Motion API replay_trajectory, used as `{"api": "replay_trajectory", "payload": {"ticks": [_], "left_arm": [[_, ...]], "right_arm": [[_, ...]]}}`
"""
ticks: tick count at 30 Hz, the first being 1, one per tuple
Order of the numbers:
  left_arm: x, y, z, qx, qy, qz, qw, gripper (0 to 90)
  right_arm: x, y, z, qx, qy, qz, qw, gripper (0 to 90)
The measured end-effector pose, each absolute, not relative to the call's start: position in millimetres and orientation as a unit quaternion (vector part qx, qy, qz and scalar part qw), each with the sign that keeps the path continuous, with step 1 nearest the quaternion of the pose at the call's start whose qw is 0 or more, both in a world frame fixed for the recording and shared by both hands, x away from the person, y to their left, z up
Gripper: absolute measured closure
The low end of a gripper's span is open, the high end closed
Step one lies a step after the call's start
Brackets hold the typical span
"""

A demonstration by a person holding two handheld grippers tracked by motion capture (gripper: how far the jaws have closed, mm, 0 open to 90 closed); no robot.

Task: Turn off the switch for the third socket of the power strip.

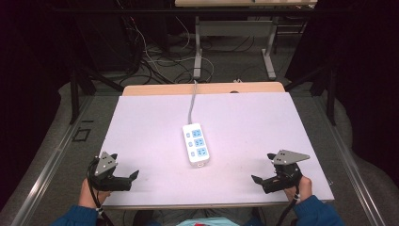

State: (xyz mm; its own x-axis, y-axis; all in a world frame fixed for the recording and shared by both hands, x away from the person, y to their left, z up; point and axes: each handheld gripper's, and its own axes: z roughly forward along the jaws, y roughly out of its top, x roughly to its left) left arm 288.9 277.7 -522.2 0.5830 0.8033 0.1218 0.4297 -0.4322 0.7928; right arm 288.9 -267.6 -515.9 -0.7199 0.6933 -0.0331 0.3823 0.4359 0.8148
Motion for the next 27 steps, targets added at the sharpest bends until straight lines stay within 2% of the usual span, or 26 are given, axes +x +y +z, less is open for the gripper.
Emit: {"api": "replay_trajectory", "payload": {"ticks": [15, 27], "left_arm": [[293.2, 271.5, -506.9, 0.806, 0.382, 0.254, 0.375, 0.3], [300.4, 249.9, -495.7, 0.809, 0.37, 0.259, 0.376, 0.3]], "right_arm": [[289.7, -270.0, -516.9, 0.323, 0.834, 0.411, 0.179, 1.9], [287.9, -269.1, -517.7, 0.331, 0.833, 0.407, 0.177, 2.2]]}}
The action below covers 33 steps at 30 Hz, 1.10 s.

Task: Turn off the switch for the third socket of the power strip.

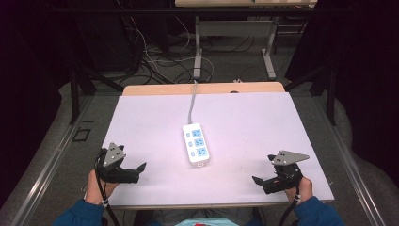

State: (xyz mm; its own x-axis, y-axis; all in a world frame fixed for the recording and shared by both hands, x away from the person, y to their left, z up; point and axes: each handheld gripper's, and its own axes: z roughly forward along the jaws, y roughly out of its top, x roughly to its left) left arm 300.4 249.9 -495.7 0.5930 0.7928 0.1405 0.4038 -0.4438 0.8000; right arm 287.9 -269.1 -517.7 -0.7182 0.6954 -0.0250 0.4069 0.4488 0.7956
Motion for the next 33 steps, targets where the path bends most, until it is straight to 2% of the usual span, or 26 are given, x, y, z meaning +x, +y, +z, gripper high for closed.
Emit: {"api": "replay_trajectory", "payload": {"ticks": [33], "left_arm": [[327.7, 199.3, -480.3, 0.819, 0.337, 0.258, 0.386, 0.1]], "right_arm": [[291.9, -265.4, -518.2, 0.331, 0.838, 0.399, 0.17, 2.5]]}}
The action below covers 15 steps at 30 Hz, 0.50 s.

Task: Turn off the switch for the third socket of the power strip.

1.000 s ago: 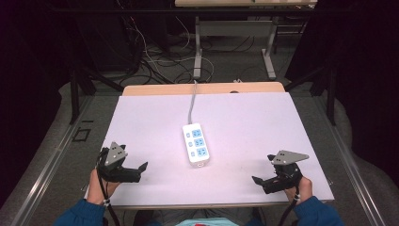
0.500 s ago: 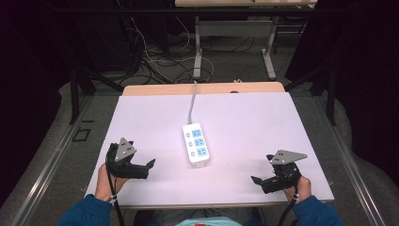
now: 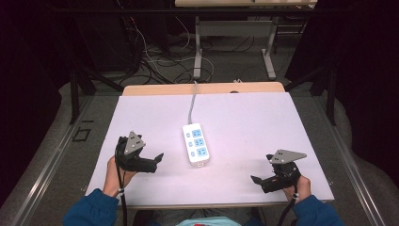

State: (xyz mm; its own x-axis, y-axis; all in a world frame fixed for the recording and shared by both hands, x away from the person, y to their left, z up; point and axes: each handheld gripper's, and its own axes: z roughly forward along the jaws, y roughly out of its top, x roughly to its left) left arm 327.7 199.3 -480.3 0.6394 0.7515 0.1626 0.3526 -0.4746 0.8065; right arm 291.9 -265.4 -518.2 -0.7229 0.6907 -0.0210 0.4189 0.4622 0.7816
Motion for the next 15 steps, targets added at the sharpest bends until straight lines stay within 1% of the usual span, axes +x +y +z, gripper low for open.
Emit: {"api": "replay_trajectory", "payload": {"ticks": [9, 15], "left_arm": [[338.0, 188.0, -481.2, 0.824, 0.329, 0.256, 0.385, 0.1], [344.1, 178.9, -481.0, 0.828, 0.323, 0.245, 0.387, 0.0]], "right_arm": [[292.5, -265.8, -518.5, 0.326, 0.841, 0.396, 0.169, 2.6], [292.0, -265.6, -518.2, 0.332, 0.838, 0.396, 0.172, 2.8]]}}
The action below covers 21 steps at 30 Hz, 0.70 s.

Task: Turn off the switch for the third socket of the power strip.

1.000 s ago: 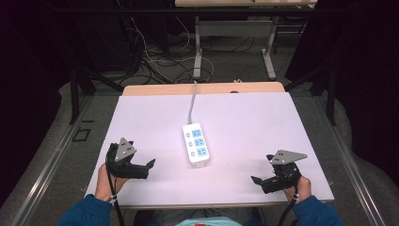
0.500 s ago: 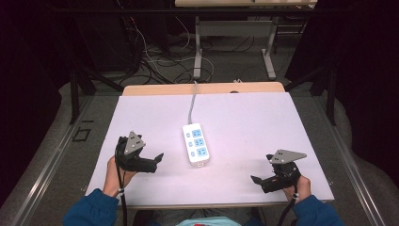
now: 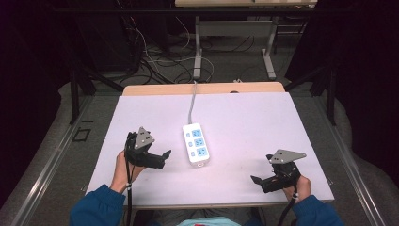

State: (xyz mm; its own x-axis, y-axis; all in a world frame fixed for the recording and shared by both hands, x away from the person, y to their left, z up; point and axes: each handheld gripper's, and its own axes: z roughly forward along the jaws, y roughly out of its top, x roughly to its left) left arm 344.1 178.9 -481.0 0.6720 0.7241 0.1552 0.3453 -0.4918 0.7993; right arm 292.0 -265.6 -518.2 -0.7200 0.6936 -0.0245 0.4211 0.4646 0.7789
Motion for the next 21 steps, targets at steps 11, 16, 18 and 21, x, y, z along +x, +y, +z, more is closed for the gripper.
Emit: {"api": "replay_trajectory", "payload": {"ticks": [11, 16, 18, 21], "left_arm": [[353.6, 164.6, -486.4, 0.828, 0.322, 0.241, 0.391, 0.0], [358.8, 154.7, -488.3, 0.828, 0.318, 0.234, 0.398, 0.0], [360.8, 150.4, -489.8, 0.827, 0.32, 0.228, 0.401, 0.1], [364.7, 146.3, -492.4, 0.831, 0.314, 0.227, 0.4, 0.1]], "right_arm": [[293.4, -265.5, -519.3, 0.331, 0.84, 0.395, 0.17, 2.9], [293.6, -265.3, -519.8, 0.332, 0.839, 0.397, 0.171, 3.0], [293.5, -265.4, -519.3, 0.331, 0.84, 0.395, 0.17, 3.0], [293.5, -264.6, -518.7, 0.331, 0.841, 0.394, 0.167, 3.0]]}}
